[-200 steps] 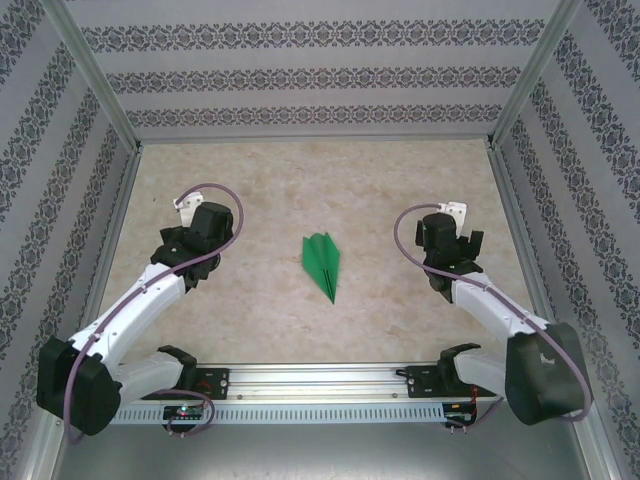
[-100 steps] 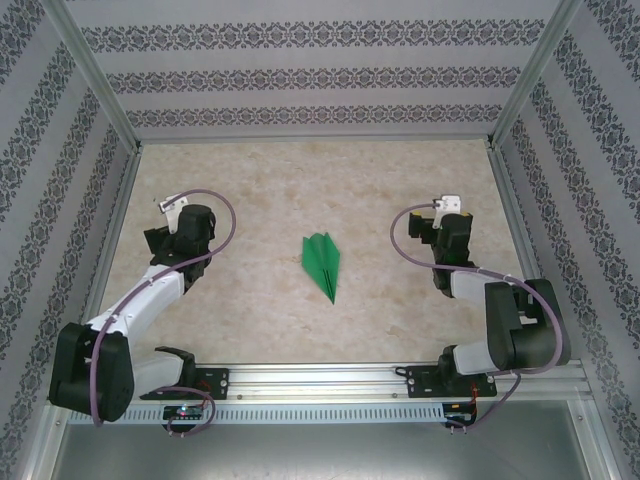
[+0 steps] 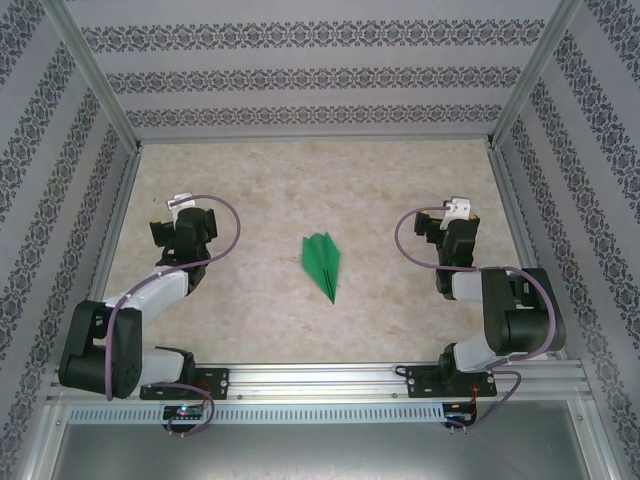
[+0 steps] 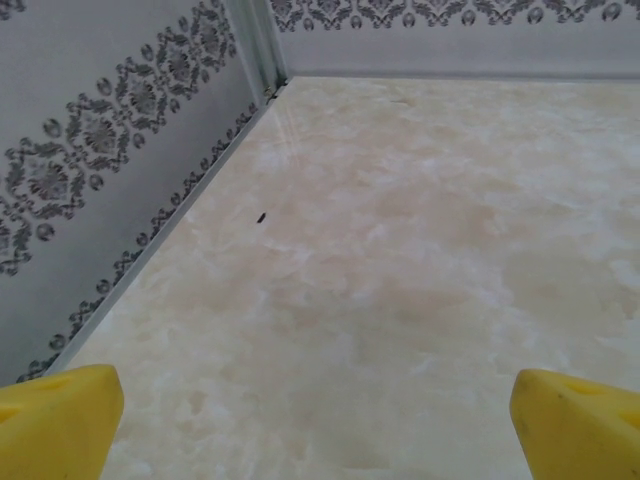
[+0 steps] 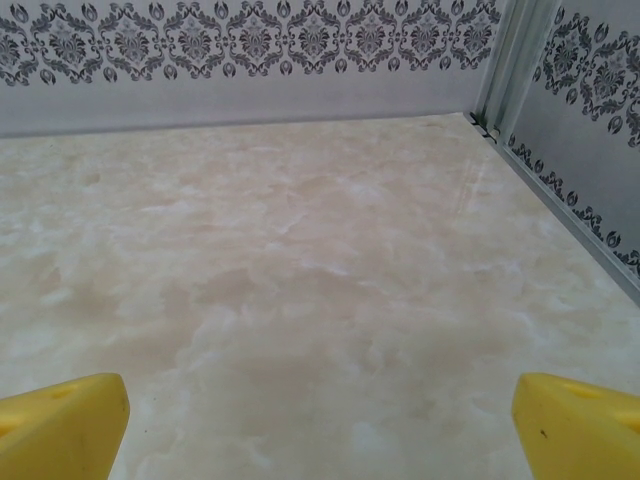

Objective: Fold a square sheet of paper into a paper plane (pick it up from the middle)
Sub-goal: Reset both arms

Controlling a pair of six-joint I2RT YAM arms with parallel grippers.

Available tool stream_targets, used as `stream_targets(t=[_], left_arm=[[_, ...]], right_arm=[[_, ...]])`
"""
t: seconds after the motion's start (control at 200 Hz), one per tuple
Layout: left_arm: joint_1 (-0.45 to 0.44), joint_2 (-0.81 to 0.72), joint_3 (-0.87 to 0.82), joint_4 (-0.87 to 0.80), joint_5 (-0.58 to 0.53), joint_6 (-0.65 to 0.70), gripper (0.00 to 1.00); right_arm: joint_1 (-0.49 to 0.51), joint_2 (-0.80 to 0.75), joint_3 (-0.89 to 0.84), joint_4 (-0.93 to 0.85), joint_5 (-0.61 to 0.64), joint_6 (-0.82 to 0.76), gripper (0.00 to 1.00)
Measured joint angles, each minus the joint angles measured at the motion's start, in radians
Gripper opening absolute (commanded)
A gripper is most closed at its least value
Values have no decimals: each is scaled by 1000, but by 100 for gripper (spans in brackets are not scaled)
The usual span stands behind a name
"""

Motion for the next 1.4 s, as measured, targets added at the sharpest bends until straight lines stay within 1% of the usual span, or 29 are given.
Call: stream_targets(t=[0.165,0.245,0.33,0.589,0.929,0.989,1.024,1.059,1.119,1.214,1.244,1.249,1.269,1.289,1.329,1.369,1.404], left_arm=[[45,104,-10,113,116,21,100],[52,164,-21,185,164,30,100],[53,188,-54,235,198,36,100],[52,198,-59,274,220,52,100],[52,209,-40,271,219,54,100],[52,236,18,211,214,53,100],[52,273,90,141,207,53,100],[52,334,198,43,194,48,100],[52,500,472,-168,159,23,100],[42,888,1020,-549,73,-39,100],[37,986,1143,-632,64,-50,100],[35,1005,1167,-643,68,-68,100],[30,1015,1216,-717,38,-64,100],[26,1010,1230,-740,34,-74,100],[21,975,1205,-757,68,-79,100],[27,913,1106,-743,127,-82,100],[52,842,978,-731,201,-90,100]], right_arm=[[0,0,0,0,0,0,98],[0,0,0,0,0,0,98],[0,0,0,0,0,0,98],[0,0,0,0,0,0,98],[0,0,0,0,0,0,98],[0,0,0,0,0,0,98],[0,0,0,0,0,0,98],[0,0,0,0,0,0,98],[0,0,0,0,0,0,98],[0,0,0,0,0,0,98],[0,0,0,0,0,0,98],[0,0,0,0,0,0,98],[0,0,0,0,0,0,98],[0,0,0,0,0,0,98],[0,-1,0,0,-1,0,98],[0,-1,0,0,-1,0,98],[0,-1,0,-1,-1,0,98]])
